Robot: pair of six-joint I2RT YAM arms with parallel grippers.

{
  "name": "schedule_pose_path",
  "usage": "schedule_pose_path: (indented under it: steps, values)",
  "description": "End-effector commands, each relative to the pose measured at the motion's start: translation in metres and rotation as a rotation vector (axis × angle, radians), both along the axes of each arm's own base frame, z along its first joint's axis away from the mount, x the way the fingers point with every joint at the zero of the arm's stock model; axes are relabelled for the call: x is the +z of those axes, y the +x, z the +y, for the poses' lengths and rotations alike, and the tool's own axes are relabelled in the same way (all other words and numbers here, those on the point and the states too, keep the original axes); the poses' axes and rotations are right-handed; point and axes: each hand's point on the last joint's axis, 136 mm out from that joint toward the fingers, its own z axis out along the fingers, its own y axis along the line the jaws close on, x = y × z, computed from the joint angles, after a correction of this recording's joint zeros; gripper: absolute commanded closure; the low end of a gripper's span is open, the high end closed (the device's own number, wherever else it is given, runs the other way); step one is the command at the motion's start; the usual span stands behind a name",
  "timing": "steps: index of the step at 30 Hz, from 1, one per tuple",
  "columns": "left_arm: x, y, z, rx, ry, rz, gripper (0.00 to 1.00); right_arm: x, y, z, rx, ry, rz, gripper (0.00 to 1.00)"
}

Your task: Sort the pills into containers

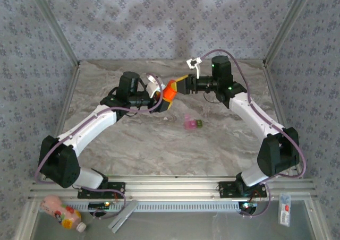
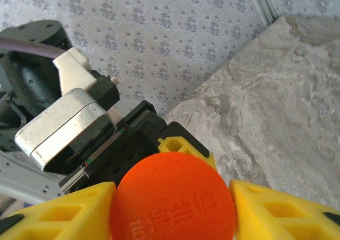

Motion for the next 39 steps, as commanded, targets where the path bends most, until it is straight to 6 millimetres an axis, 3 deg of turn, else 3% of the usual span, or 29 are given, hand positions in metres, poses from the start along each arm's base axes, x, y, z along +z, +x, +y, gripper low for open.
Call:
schedule_pose_path:
  steps: [1,5,9,13,17,21,31,39]
  values:
    - [0.021,0.001,0.001,-0.003,-0.037,-0.05,1.0,0.01,0.009,-0.011,-0.112,0.008,0.041,0.32]
    - [0.021,0.002,0.0,-0.003,-0.041,-0.051,1.0,0.03,0.015,-0.025,-0.253,0.065,0.106,0.28]
    - [0.019,0.003,-0.001,-0.007,-0.037,-0.049,1.0,0.033,0.017,-0.035,-0.4,0.076,0.211,0.28]
    - [0.019,0.003,0.0,-0.005,-0.036,-0.052,1.0,0.034,0.016,-0.035,-0.453,0.072,0.207,0.29]
    - [0.021,0.003,0.0,-0.005,-0.039,-0.059,1.0,0.018,0.018,-0.03,-0.434,0.024,0.239,0.23]
    - [0.022,0.004,-0.001,-0.007,-0.04,-0.058,1.0,0.01,0.019,-0.021,-0.412,0.007,0.261,0.22]
    - [0.019,0.004,-0.001,-0.007,-0.036,-0.052,1.0,0.01,0.019,0.002,-0.358,0.03,0.273,0.2]
    - [0.019,0.003,0.0,-0.005,-0.038,-0.052,1.0,0.018,0.016,0.007,-0.343,0.049,0.255,0.19]
